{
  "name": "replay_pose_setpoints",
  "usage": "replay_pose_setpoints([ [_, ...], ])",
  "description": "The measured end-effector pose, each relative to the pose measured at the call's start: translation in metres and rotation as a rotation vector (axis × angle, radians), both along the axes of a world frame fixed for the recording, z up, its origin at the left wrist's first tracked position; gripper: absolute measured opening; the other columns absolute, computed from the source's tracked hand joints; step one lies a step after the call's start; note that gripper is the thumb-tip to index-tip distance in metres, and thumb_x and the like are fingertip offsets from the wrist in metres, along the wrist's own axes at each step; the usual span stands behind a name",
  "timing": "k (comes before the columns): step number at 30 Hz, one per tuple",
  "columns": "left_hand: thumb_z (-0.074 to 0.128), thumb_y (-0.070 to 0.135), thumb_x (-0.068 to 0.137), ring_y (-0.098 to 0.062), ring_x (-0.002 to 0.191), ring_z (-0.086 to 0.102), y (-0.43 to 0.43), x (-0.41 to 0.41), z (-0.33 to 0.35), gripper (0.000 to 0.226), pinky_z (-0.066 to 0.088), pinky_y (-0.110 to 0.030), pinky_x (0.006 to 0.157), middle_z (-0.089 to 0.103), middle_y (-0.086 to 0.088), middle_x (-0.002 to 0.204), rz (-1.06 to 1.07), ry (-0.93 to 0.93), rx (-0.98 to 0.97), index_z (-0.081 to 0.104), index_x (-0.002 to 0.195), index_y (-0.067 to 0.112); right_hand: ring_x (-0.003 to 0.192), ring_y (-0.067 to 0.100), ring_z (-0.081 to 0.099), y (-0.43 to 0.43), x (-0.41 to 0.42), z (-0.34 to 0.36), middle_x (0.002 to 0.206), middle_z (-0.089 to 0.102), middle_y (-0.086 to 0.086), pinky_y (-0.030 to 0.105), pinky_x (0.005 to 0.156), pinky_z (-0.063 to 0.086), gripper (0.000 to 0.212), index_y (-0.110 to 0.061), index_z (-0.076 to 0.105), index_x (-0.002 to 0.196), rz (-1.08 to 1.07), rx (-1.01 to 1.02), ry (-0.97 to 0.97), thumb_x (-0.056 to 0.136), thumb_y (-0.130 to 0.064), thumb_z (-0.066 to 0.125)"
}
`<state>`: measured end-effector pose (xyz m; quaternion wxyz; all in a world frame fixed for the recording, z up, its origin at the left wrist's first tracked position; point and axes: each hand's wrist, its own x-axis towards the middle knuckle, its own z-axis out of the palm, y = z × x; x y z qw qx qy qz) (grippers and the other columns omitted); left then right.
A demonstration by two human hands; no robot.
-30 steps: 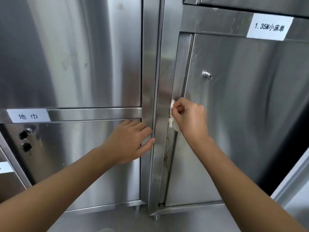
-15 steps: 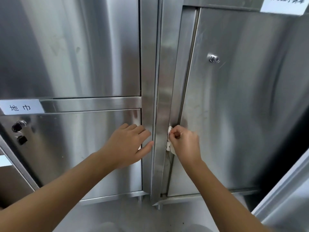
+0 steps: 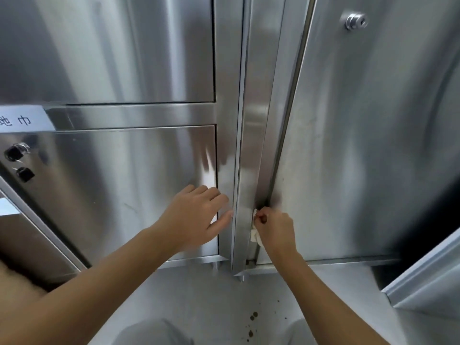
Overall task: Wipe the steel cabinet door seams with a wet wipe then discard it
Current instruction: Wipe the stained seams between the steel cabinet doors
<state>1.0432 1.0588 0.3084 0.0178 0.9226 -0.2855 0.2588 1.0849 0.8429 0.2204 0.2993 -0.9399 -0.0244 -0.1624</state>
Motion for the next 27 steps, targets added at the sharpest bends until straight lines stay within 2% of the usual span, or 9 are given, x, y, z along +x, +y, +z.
replay_pose_setpoints([
  [3, 0.037, 0.046, 0.102, -0.021, 0.069, 0.059, 0.000, -0.004, -0.018, 0.041, 0.048, -0.036, 0.064, 0.065, 0.004, 0.085, 0.009, 0.024, 0.031, 0.067, 0.095, 0.019, 0.061, 0.015, 0.054, -0.002, -0.006, -0.011, 0.079, 0.073, 0.004, 0.020, 0.059, 0.036, 0.013, -0.013, 0.073, 0.087, -0.001, 0.045, 0.007, 0.094, -0.018, 0.064],
  [7, 0.036, 0.046, 0.101, -0.022, 0.069, 0.059, 0.001, -0.005, -0.018, 0.042, 0.048, -0.037, 0.064, 0.065, 0.003, 0.084, 0.009, 0.039, 0.062, 0.067, 0.095, 0.018, 0.064, 0.014, 0.064, -0.005, -0.017, 0.002, 0.077, 0.073, 0.001, 0.023, 0.063, 0.051, 0.007, -0.016, 0.073, 0.091, 0.000, 0.129, -0.091, 0.093, -0.021, 0.068],
  [12, 0.037, 0.046, 0.101, -0.024, 0.073, 0.063, -0.003, 0.003, 0.011, 0.043, 0.052, -0.040, 0.067, 0.068, 0.000, 0.087, 0.012, 0.006, 0.037, 0.069, 0.099, 0.016, 0.061, 0.013, 0.065, -0.010, -0.013, 0.072, 0.069, 0.071, -0.003, 0.026, 0.060, 0.053, 0.006, -0.017, 0.074, 0.085, 0.018, 0.189, -0.354, 0.090, -0.017, 0.070],
  [16, 0.038, 0.046, 0.101, -0.025, 0.075, 0.064, -0.007, 0.004, 0.025, 0.043, 0.053, -0.041, 0.070, 0.068, 0.000, 0.089, -0.003, -0.025, 0.016, 0.068, 0.102, 0.016, 0.061, 0.018, 0.065, -0.008, -0.001, 0.127, 0.068, 0.070, -0.002, 0.035, 0.061, 0.054, 0.009, -0.017, 0.073, 0.084, 0.012, 0.199, -0.453, 0.090, -0.016, 0.067],
  [19, 0.037, 0.047, 0.101, -0.023, 0.075, 0.064, -0.007, 0.006, 0.025, 0.043, 0.053, -0.039, 0.070, 0.068, 0.001, 0.090, 0.002, -0.033, 0.005, 0.068, 0.102, 0.017, 0.058, 0.017, 0.062, -0.004, 0.005, 0.139, 0.064, 0.066, -0.003, 0.036, 0.060, 0.054, 0.011, -0.017, 0.071, 0.080, 0.017, 0.202, -0.482, 0.089, -0.013, 0.066],
  [24, 0.034, 0.048, 0.103, -0.020, 0.074, 0.063, -0.005, 0.006, 0.003, 0.046, 0.053, -0.038, 0.069, 0.068, 0.002, 0.089, 0.002, 0.004, -0.016, 0.068, 0.103, 0.017, 0.057, 0.014, 0.062, -0.002, 0.005, 0.114, 0.062, 0.066, -0.004, 0.034, 0.058, 0.054, 0.013, -0.017, 0.070, 0.076, -0.006, 0.174, -0.437, 0.089, -0.013, 0.068],
  [26, 0.034, 0.047, 0.102, -0.021, 0.071, 0.061, -0.004, 0.005, -0.008, 0.046, 0.052, -0.039, 0.067, 0.067, 0.002, 0.087, 0.002, 0.012, -0.018, 0.068, 0.100, 0.017, 0.056, 0.012, 0.062, 0.000, 0.005, 0.101, 0.062, 0.067, -0.005, 0.028, 0.056, 0.053, 0.014, -0.017, 0.072, 0.075, -0.032, 0.148, -0.392, 0.088, -0.013, 0.069],
  [27, 0.034, 0.047, 0.102, -0.021, 0.070, 0.061, -0.003, 0.005, -0.013, 0.046, 0.052, -0.039, 0.066, 0.067, 0.002, 0.085, 0.003, 0.014, -0.019, 0.068, 0.099, 0.017, 0.055, 0.010, 0.062, 0.001, 0.003, 0.094, 0.062, 0.068, -0.005, 0.020, 0.054, 0.051, 0.014, -0.017, 0.072, 0.075, -0.046, 0.149, -0.372, 0.088, -0.013, 0.070],
])
